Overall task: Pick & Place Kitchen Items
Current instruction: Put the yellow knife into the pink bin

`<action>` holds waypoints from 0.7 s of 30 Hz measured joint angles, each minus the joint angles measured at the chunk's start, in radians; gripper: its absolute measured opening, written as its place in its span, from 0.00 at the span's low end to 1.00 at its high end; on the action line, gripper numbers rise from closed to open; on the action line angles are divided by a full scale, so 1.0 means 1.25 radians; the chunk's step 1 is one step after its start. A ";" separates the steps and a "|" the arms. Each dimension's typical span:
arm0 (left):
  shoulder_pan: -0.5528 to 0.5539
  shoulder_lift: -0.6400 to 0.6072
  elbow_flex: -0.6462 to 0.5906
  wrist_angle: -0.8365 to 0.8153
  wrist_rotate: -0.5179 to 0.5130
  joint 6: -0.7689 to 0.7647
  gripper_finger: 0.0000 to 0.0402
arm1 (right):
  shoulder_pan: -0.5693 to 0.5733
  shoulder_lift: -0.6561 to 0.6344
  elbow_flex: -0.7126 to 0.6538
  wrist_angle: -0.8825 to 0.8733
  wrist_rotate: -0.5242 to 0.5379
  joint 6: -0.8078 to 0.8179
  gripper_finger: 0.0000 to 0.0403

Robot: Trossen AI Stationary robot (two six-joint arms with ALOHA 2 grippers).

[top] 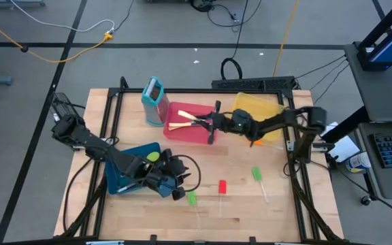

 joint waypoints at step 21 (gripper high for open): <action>0.025 0.000 0.000 -0.013 0.001 0.060 0.25 | -0.053 0.152 0.202 -0.430 0.054 0.085 0.14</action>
